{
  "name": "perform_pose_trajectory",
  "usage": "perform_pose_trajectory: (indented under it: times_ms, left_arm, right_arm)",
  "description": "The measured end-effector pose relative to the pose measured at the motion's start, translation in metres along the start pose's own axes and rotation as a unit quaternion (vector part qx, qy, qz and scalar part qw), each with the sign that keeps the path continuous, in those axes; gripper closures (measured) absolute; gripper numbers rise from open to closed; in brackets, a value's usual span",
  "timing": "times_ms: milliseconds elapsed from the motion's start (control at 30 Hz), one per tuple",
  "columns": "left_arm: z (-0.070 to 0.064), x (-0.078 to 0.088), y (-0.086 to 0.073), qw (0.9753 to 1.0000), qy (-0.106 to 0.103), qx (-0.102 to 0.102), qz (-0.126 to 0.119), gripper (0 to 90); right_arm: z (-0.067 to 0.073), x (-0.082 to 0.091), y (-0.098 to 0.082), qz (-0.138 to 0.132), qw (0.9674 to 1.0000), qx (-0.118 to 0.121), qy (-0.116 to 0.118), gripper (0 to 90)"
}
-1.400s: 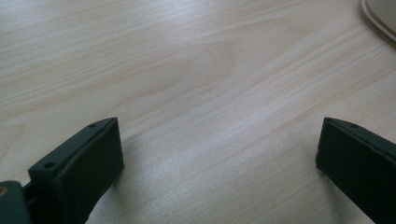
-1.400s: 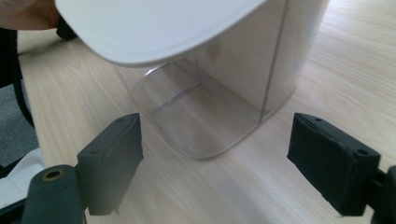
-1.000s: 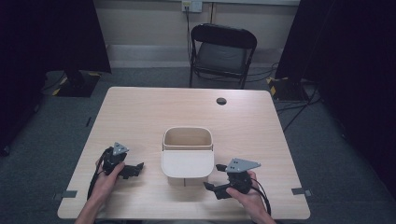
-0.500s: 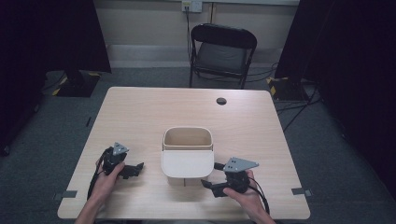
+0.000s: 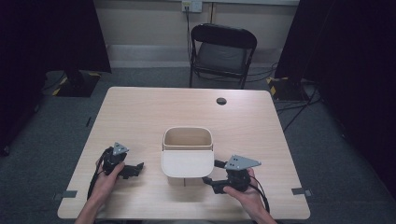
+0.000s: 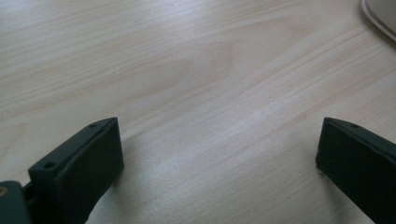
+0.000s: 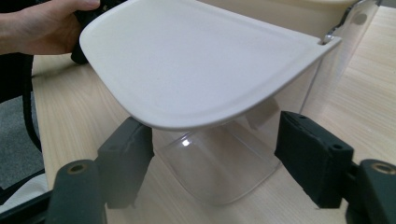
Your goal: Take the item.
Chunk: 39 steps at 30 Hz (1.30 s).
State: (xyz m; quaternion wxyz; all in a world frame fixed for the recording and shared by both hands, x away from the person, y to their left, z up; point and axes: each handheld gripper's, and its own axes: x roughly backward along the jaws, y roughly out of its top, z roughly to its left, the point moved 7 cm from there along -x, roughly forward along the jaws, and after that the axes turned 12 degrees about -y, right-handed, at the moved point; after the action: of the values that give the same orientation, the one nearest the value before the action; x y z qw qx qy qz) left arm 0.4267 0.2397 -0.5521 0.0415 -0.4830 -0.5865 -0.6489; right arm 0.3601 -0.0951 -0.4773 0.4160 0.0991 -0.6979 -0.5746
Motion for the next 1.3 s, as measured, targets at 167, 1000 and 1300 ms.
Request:
perform_pose_trajectory:
  times_ms: [167,1000,1300]
  left_arm:
    - [0.0,0.0,0.0,1.0,0.0,0.0,0.0,0.1]
    - [0.0,0.0,0.0,1.0,0.0,0.0,-0.001,0.1]
    - [0.0,0.0,0.0,1.0,0.0,0.001,-0.001,0.1]
  right_arm:
    - [0.0,0.002,0.003,-0.008,1.0,0.002,-0.001,27.1]
    - [-0.001,0.006,0.009,-0.023,0.9997,-0.006,0.004,27.6]
    - [-0.001,0.007,0.011,-0.026,0.9996,-0.01,0.004,28.6]
